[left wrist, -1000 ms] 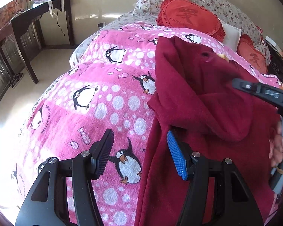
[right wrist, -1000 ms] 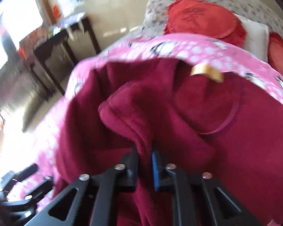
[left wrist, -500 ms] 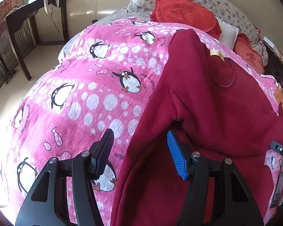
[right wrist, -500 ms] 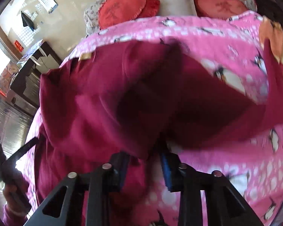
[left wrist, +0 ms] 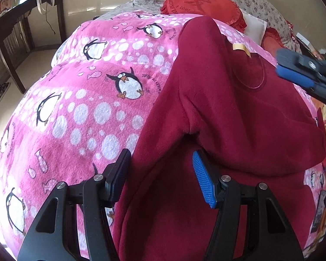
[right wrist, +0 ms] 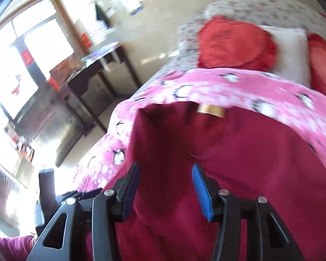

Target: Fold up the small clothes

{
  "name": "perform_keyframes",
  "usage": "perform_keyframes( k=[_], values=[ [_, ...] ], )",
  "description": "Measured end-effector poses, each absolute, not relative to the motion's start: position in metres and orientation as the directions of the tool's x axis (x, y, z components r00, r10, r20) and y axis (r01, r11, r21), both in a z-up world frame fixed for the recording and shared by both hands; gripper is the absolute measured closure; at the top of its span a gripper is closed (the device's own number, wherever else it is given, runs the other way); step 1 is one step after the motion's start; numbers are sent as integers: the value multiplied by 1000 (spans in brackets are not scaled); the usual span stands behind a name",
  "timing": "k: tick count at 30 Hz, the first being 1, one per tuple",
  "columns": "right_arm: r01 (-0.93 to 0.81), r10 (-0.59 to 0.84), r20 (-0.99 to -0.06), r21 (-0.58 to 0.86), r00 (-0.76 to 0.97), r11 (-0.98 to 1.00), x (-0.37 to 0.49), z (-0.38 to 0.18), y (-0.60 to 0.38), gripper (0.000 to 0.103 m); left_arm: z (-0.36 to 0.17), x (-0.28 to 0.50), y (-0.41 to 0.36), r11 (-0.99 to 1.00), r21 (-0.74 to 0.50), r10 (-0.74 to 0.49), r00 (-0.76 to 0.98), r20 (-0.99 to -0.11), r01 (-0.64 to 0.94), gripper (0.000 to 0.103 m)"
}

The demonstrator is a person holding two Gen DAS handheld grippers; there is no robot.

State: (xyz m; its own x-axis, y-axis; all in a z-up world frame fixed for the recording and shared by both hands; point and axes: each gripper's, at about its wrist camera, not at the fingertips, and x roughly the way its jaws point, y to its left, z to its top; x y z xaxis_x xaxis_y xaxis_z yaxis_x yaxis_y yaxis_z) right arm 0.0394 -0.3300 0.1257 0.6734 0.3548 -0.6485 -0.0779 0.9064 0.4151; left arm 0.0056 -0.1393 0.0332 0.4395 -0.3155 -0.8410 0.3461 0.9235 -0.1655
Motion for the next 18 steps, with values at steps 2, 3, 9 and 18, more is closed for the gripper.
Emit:
perform_keyframes(
  k=[2, 3, 9, 18],
  values=[
    [-92, 387, -674, 430, 629, 898, 77, 116, -318, 52, 27, 13, -141, 930, -147, -293, 437, -850, 338, 44],
    [-94, 386, -694, 420, 608, 903, 96, 109, -311, 52, 27, 16, -139, 929, -159, -302, 440, -846, 333, 44],
    [-186, 405, -735, 365, 544, 912, 153, 89, -272, 86, 34, 32, -105, 928, -259, -361, 474, -803, 269, 44],
    [-260, 356, -715, 247, 601, 934, 198, 108, -205, 94, 41, 38, -52, 919, -370, -385, 518, -764, 136, 44]
  ],
)
